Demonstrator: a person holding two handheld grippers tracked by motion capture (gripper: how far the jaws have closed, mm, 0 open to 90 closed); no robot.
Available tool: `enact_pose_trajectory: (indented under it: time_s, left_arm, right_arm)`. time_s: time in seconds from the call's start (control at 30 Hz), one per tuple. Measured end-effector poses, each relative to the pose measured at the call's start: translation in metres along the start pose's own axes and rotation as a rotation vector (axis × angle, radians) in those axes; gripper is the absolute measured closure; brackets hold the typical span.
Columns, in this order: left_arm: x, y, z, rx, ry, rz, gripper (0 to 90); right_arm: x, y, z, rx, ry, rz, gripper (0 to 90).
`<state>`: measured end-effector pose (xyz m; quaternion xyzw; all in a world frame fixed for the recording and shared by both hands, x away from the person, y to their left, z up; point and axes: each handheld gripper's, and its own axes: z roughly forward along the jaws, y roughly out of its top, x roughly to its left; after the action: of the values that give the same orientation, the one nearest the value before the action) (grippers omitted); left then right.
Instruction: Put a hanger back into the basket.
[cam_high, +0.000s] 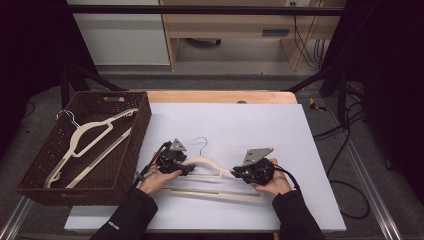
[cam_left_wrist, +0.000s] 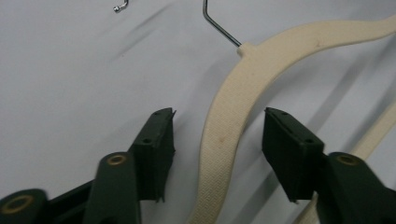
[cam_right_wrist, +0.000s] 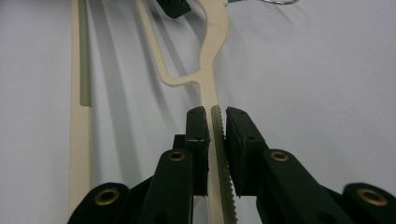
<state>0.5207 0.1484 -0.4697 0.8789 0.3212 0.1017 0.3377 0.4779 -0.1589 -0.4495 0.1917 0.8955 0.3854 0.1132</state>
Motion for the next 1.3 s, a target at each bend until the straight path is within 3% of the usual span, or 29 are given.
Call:
enact_pose_trajectory:
  time_s: [0.27,0.43,0.7,0.8,1.03,1.13,1.3]
  left_arm:
    - [0.000,0.000,-0.002,0.014,-0.005,0.018,69.1]
    - [-0.005,0.000,-0.005,0.027,0.022,0.063,71.0]
    - [-0.016,0.001,-0.018,-0.008,0.084,0.126,72.0]
    - [-0.020,0.002,-0.024,-0.017,0.087,0.141,72.1]
    - [-0.031,0.003,-0.035,-0.046,0.102,0.169,72.0]
    - [-0.036,0.005,-0.037,-0.061,0.095,0.172,72.2]
    - [-0.048,0.009,-0.034,-0.066,0.075,0.191,74.5]
  right_arm:
    - [0.001,0.000,0.000,0.004,-0.003,0.001,79.8]
    - [0.001,-0.002,0.004,0.013,0.002,0.014,79.6]
    - [-0.001,-0.006,0.006,0.002,0.018,0.075,78.4]
    - [-0.003,-0.007,0.005,-0.021,0.035,0.111,69.3]
    - [-0.003,0.006,0.002,-0.127,0.009,0.190,46.0]
    - [-0.004,0.014,0.001,-0.155,0.002,0.214,43.4]
    - [0.003,0.028,0.009,-0.152,0.030,0.196,43.2]
